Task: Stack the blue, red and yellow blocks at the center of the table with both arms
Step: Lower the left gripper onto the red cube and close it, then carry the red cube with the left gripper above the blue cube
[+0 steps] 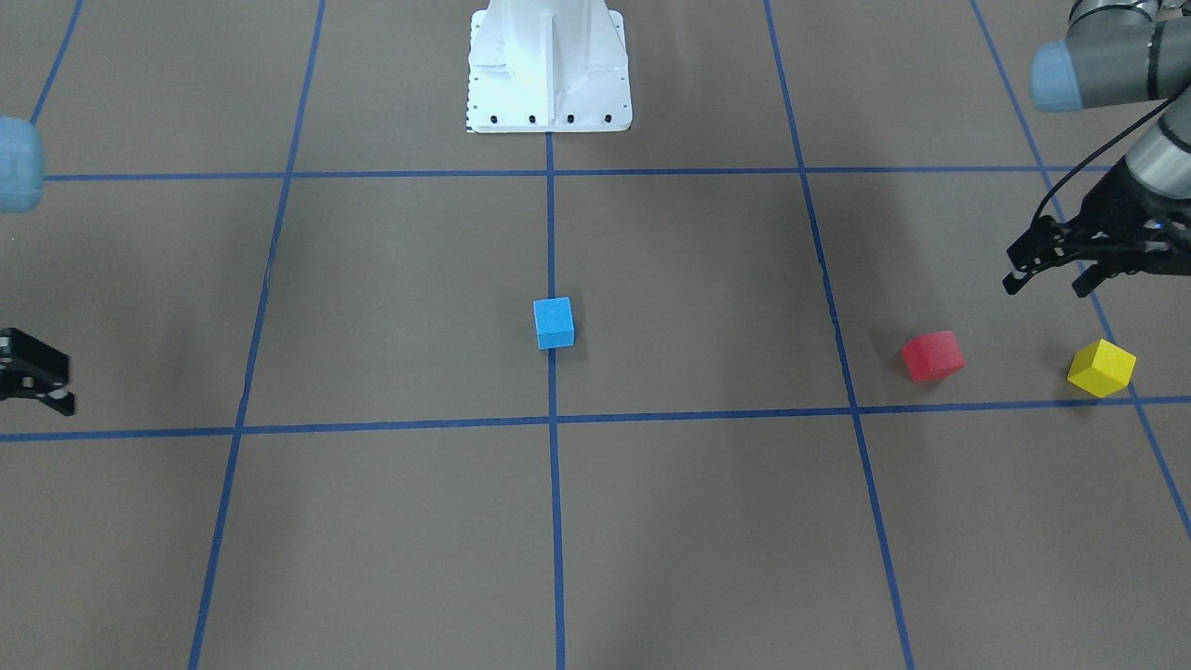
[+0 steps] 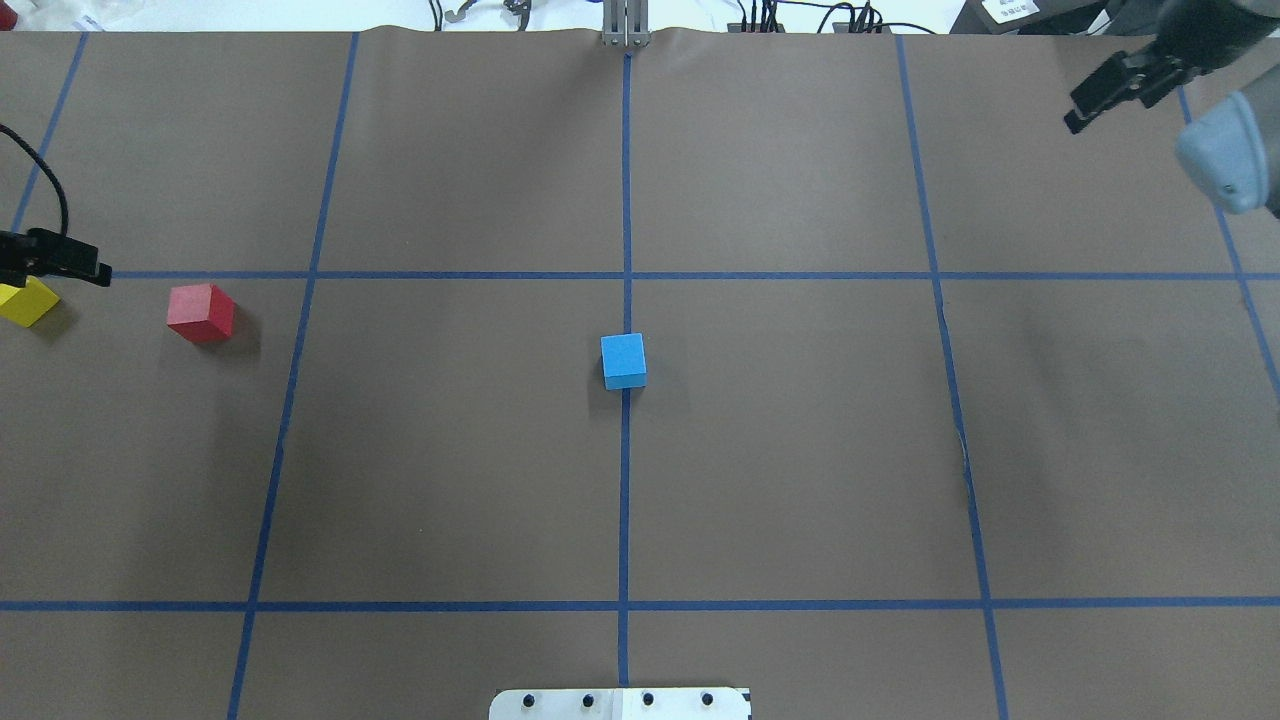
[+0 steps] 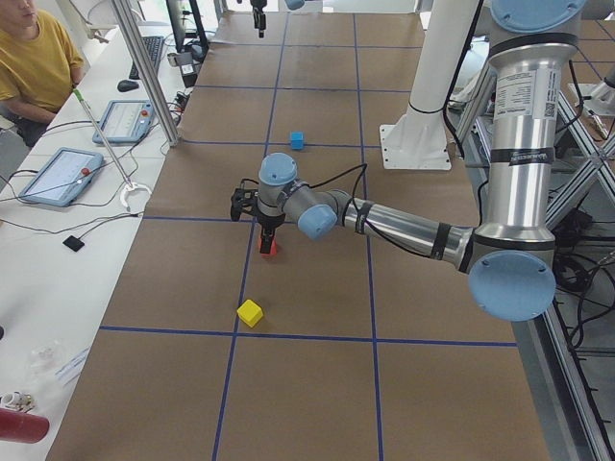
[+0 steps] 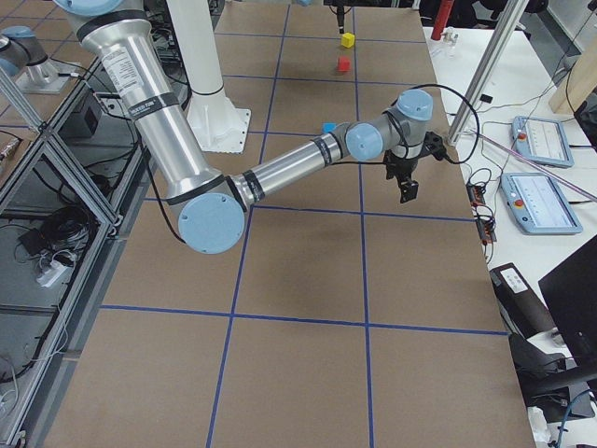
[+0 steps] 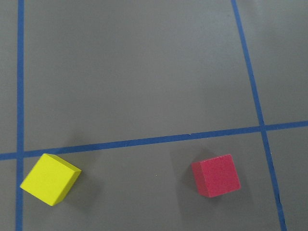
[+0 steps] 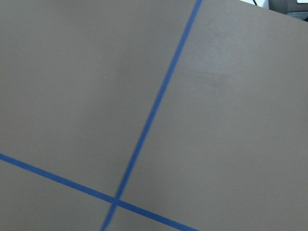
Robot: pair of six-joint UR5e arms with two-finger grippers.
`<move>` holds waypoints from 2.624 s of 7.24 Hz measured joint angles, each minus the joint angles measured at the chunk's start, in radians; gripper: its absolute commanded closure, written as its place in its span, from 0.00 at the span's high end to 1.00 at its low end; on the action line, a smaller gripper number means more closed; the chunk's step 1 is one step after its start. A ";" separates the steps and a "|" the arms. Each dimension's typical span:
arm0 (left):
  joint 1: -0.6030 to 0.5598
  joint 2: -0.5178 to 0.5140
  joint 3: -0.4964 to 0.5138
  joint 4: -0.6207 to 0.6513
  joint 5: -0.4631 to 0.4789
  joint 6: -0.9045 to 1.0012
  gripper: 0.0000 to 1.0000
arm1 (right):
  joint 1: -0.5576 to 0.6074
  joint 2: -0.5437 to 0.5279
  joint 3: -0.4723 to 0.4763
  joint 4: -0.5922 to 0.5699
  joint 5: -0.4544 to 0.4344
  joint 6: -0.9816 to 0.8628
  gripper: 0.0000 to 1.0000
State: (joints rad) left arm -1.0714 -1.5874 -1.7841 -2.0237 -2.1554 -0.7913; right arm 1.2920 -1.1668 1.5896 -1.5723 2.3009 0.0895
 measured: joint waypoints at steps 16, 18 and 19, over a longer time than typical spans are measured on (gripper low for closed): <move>0.191 -0.400 0.172 0.209 0.055 -0.058 0.00 | 0.202 -0.231 -0.003 0.000 0.058 -0.377 0.99; 0.255 -0.565 0.161 0.368 0.065 -0.065 0.00 | 0.233 -0.269 -0.003 0.000 0.052 -0.373 0.99; 0.301 -0.644 0.161 0.438 0.084 -0.070 0.00 | 0.256 -0.289 -0.003 0.001 0.048 -0.375 0.99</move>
State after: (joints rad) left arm -0.7707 -2.2314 -1.6228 -1.5853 -2.0716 -0.8614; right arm 1.5477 -1.4562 1.5862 -1.5713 2.3484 -0.2854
